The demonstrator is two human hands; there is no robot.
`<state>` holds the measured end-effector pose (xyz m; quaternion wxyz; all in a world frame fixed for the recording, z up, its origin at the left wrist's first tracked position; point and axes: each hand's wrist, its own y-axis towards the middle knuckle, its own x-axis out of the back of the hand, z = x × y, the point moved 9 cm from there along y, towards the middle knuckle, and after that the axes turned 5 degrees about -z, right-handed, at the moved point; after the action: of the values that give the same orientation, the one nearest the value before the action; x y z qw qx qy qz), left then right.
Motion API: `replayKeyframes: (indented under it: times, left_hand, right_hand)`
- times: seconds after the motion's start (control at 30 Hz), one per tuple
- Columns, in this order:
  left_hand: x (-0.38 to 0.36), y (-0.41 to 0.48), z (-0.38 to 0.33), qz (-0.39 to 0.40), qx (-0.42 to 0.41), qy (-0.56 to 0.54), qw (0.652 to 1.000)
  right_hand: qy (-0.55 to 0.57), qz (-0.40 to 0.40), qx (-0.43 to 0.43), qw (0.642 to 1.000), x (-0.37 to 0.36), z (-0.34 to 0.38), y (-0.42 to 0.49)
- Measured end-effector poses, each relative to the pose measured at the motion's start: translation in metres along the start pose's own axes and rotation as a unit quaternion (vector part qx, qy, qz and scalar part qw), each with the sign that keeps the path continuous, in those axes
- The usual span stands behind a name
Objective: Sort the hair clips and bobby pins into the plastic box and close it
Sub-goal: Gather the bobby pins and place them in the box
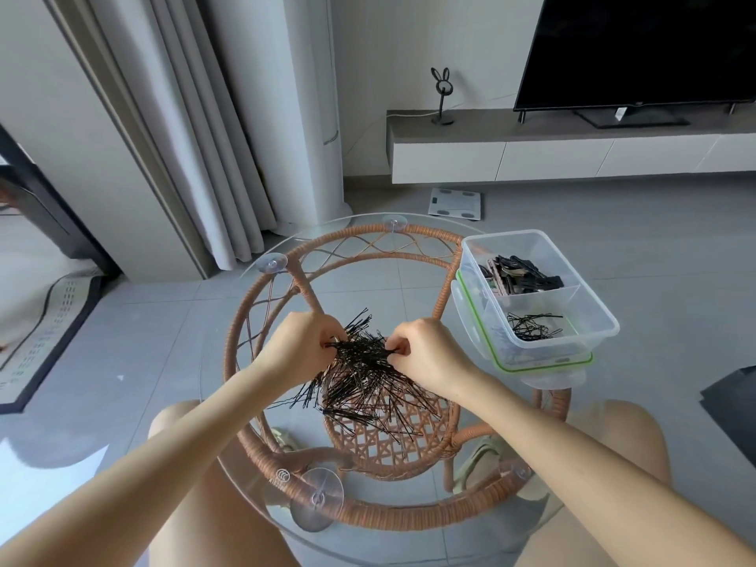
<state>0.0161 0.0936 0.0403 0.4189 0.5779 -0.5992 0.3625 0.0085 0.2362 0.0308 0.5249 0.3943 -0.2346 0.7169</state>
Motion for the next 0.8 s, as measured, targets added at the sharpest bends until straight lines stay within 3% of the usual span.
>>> replayKeyframes:
  times: [0.57, 0.8]
  left_hand:
    - [0.052, 0.005, 0.013, -0.032, 0.123, -0.173, 0.977]
    - [0.061, 0.001, 0.004, -0.045, 0.129, -0.213, 0.968]
  right_hand:
    - [0.055, -0.043, -0.016, 0.997, 0.07, -0.006, -0.001]
    - [0.05, -0.031, -0.025, 0.998, 0.071, -0.013, -0.006]
